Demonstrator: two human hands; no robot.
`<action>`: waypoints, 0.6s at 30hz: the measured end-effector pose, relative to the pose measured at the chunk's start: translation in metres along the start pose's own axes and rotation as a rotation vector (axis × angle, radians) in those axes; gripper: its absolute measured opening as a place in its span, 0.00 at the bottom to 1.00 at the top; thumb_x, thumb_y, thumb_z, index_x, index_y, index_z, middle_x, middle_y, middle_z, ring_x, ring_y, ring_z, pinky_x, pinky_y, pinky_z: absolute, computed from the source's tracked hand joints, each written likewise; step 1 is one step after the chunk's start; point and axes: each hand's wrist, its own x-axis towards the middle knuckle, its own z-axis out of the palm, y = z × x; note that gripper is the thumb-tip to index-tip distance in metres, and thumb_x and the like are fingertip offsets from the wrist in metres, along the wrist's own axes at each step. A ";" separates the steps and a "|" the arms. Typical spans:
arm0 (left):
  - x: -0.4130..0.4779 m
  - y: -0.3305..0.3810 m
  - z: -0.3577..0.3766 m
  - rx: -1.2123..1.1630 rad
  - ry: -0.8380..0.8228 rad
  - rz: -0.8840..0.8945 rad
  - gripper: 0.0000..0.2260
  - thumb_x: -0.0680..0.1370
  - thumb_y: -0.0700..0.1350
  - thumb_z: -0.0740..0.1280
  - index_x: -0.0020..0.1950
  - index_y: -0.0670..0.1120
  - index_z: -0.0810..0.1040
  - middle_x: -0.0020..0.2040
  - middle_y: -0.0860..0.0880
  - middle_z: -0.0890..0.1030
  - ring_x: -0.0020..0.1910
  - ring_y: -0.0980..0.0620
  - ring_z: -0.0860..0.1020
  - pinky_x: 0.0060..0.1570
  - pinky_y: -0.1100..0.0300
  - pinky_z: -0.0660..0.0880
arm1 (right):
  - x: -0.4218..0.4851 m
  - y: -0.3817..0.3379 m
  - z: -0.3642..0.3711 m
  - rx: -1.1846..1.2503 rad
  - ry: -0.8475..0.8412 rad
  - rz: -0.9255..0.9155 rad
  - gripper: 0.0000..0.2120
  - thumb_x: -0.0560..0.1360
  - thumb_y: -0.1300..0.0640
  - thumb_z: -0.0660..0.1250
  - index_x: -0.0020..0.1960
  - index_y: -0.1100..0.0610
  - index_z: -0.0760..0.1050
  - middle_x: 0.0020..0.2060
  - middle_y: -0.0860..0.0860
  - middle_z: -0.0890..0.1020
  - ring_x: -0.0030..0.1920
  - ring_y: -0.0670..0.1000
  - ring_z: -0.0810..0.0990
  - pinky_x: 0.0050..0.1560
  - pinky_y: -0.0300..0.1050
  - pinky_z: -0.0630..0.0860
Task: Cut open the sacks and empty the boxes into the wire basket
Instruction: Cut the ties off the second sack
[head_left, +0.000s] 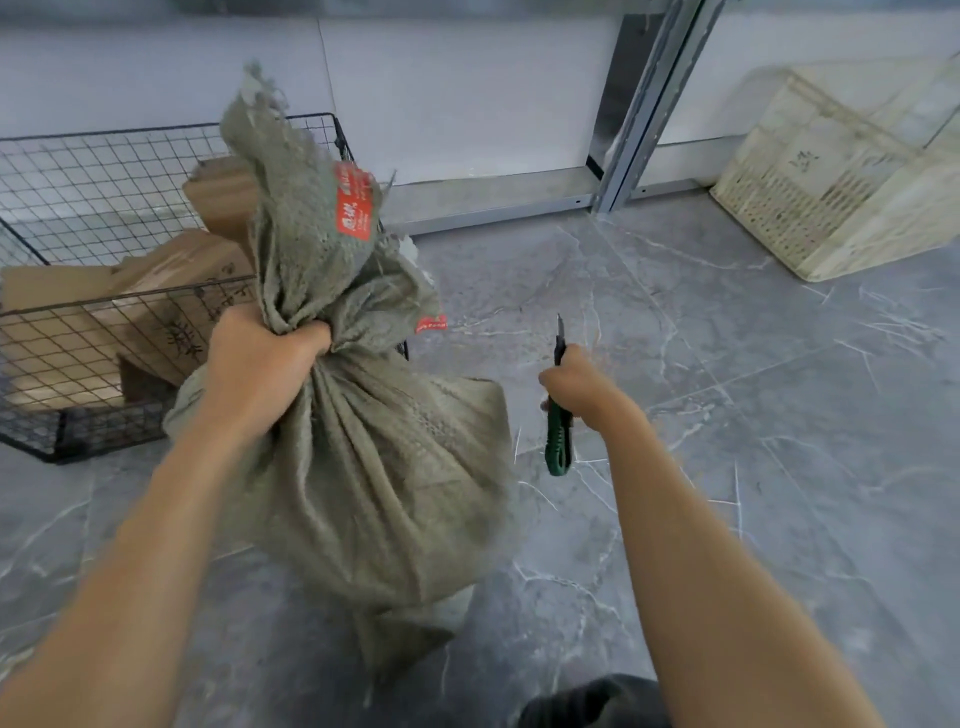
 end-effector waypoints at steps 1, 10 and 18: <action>0.001 0.003 -0.001 0.057 -0.037 0.021 0.12 0.67 0.41 0.68 0.44 0.33 0.77 0.40 0.41 0.79 0.38 0.48 0.75 0.40 0.53 0.67 | 0.005 0.009 0.005 0.040 -0.027 0.014 0.10 0.79 0.64 0.57 0.58 0.58 0.59 0.46 0.58 0.69 0.38 0.57 0.75 0.44 0.54 0.79; -0.004 0.012 0.011 0.539 -0.274 0.069 0.12 0.71 0.42 0.69 0.32 0.39 0.71 0.32 0.41 0.76 0.33 0.44 0.74 0.32 0.56 0.65 | 0.028 0.063 0.062 -0.096 -0.072 0.031 0.15 0.81 0.59 0.56 0.64 0.63 0.58 0.38 0.54 0.67 0.33 0.50 0.66 0.31 0.44 0.63; -0.014 0.013 0.038 0.488 -0.221 0.189 0.12 0.72 0.47 0.68 0.34 0.41 0.75 0.33 0.44 0.78 0.35 0.47 0.76 0.32 0.57 0.67 | 0.060 0.094 0.106 -0.208 -0.045 0.063 0.18 0.81 0.59 0.56 0.68 0.65 0.59 0.63 0.64 0.68 0.53 0.58 0.70 0.56 0.52 0.69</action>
